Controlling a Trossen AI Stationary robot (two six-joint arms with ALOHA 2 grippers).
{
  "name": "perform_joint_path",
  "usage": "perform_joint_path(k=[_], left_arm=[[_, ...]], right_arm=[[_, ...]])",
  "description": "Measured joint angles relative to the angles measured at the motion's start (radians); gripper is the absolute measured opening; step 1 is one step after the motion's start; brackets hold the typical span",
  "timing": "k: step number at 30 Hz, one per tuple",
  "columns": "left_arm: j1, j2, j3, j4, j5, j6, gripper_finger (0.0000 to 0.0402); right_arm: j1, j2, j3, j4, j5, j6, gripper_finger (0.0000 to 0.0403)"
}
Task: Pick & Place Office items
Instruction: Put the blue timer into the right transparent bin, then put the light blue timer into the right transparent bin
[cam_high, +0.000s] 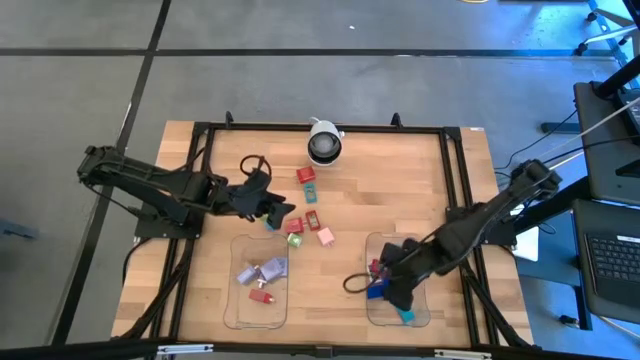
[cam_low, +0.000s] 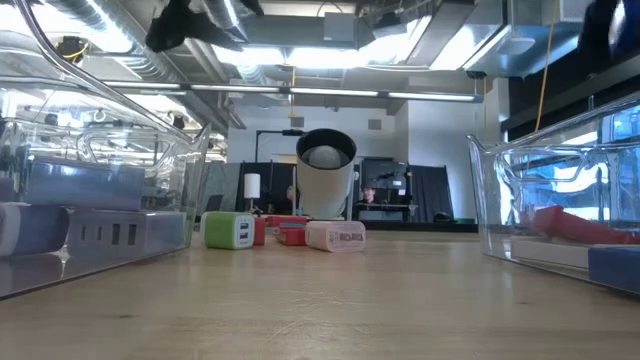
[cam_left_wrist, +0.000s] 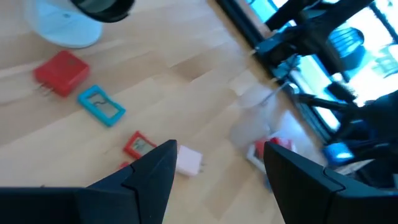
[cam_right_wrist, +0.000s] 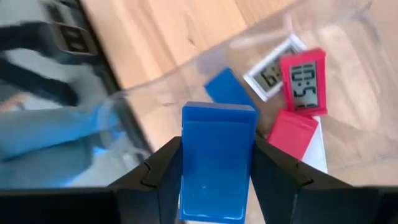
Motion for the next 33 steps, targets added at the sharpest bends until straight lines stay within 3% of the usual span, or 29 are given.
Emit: perform_joint_path(k=[10, 17, 28, 33], left_arm=[[-0.057, 0.000, 0.000, 0.100, -0.055, 0.000, 0.0237], [-0.084, 0.000, 0.000, 0.138, -0.064, 0.000, 0.0237], [-0.115, 0.000, 0.000, 0.139, -0.086, 0.026, 0.0237], [-0.115, 0.000, 0.000, 0.139, -0.087, 0.073, 0.0237]], right_arm=[[0.000, 0.182, 0.000, -0.004, -0.003, 0.026, 0.0162], [0.001, 0.232, 0.000, -0.005, 0.027, 0.023, 0.0168], [0.001, 0.225, 0.000, -0.004, 0.034, 0.033, 0.0255], [0.002, 0.197, 0.000, -0.008, 0.027, 0.047, 0.0270]])
